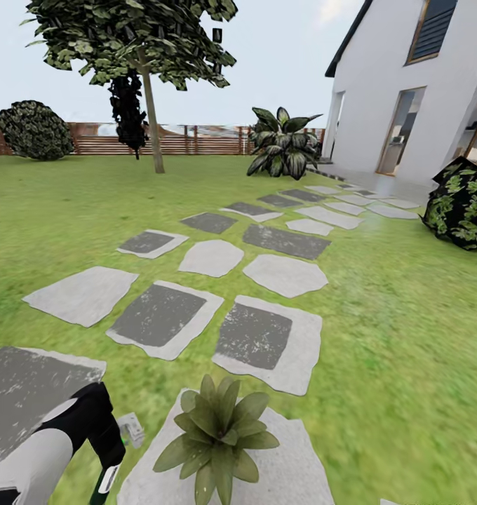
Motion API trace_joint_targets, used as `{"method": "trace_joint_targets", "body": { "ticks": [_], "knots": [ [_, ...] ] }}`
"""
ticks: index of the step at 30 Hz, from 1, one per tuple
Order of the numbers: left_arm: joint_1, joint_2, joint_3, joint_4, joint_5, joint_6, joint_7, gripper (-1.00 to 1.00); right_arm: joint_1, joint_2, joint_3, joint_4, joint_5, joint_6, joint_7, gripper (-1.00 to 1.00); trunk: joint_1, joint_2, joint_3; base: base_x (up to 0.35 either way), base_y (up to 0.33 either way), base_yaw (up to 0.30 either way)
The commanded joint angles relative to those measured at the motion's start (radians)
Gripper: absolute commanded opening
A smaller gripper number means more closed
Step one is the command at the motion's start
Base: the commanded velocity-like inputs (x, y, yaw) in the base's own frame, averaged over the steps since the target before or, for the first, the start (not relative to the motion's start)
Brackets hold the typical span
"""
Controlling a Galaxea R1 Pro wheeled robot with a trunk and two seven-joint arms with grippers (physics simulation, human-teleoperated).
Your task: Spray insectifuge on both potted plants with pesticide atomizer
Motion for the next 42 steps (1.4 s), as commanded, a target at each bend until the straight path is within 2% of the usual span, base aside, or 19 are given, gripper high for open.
{"method": "trace_joint_targets", "body": {
  "ticks": [1,4,6,11,16,25,31,35,36,38,40,41,42],
  "knots": [
    [0.001,-0.001,0.007,0.001,0.0,-0.017,0.023,-1.0,-0.001,0.0,-0.007,0.002,0.01,-0.003,-0.003,1.0,0.0,0.0,-0.001,0.016,0.015,-0.09],
    [0.003,-0.002,0.008,0.006,0.008,-0.076,0.087,-1.0,-0.001,0.0,-0.008,0.001,0.01,-0.004,-0.003,1.0,0.0,0.0,-0.001,0.007,0.006,-0.038],
    [0.004,-0.002,0.011,0.01,0.006,-0.088,0.103,-1.0,-0.001,0.0,-0.009,0.0,0.01,-0.005,-0.004,1.0,0.0,0.0,-0.001,0.002,0.001,-0.009],
    [0.007,0.005,0.015,-0.001,0.006,-0.092,0.105,-1.0,-0.001,-0.001,-0.013,-0.002,0.009,-0.005,-0.007,1.0,0.004,-0.007,-0.009,0.0,0.0,-0.001],
    [0.007,0.008,0.018,-0.005,0.007,-0.091,0.106,-1.0,-0.001,-0.027,-0.015,-0.042,0.008,-0.004,-0.006,1.0,0.023,-0.042,-0.032,0.0,0.0,0.0],
    [0.007,0.003,0.022,-0.007,0.008,-0.091,0.108,-1.0,-0.001,-0.03,-0.009,-0.058,0.009,-0.005,-0.007,1.0,0.057,-0.105,-0.067,0.0,0.0,0.0],
    [0.008,0.008,0.017,0.005,0.008,-0.092,0.109,-1.0,-0.001,-0.029,-0.009,-0.055,0.009,-0.003,-0.007,1.0,0.057,-0.105,-0.073,0.0,0.0,0.0],
    [0.059,0.004,0.017,-0.002,0.007,-0.098,0.119,-1.0,-0.001,-0.029,-0.009,-0.055,0.01,-0.003,-0.004,1.0,0.057,-0.105,-0.074,0.0,0.0,0.0],
    [0.07,0.0,0.02,-0.004,0.008,-0.098,0.141,-1.0,-0.001,-0.029,-0.009,-0.054,0.011,-0.003,-0.003,1.0,0.057,-0.105,-0.074,0.0,0.0,0.0],
    [0.075,-0.003,0.023,-0.004,0.018,-0.097,0.188,-1.0,-0.001,-0.03,-0.009,-0.053,0.012,-0.003,-0.003,1.0,0.057,-0.105,-0.074,0.0,0.0,0.0],
    [0.077,-0.004,0.024,-0.005,0.043,-0.097,0.23,-1.0,-0.001,-0.03,-0.009,-0.052,0.012,-0.003,-0.003,1.0,0.057,-0.105,-0.074,0.0,0.0,0.0],
    [0.077,-0.005,0.023,-0.005,0.093,-0.097,0.275,-1.0,-0.001,-0.03,-0.008,-0.052,0.013,-0.002,-0.003,1.0,0.057,-0.105,-0.074,0.0,0.0,0.0],
    [0.077,-0.005,0.023,0.0,0.125,-0.097,0.297,-1.0,-0.001,-0.03,-0.008,-0.052,0.013,-0.002,-0.003,1.0,0.057,-0.105,-0.074,0.0,0.0,0.0]
  ]
}}
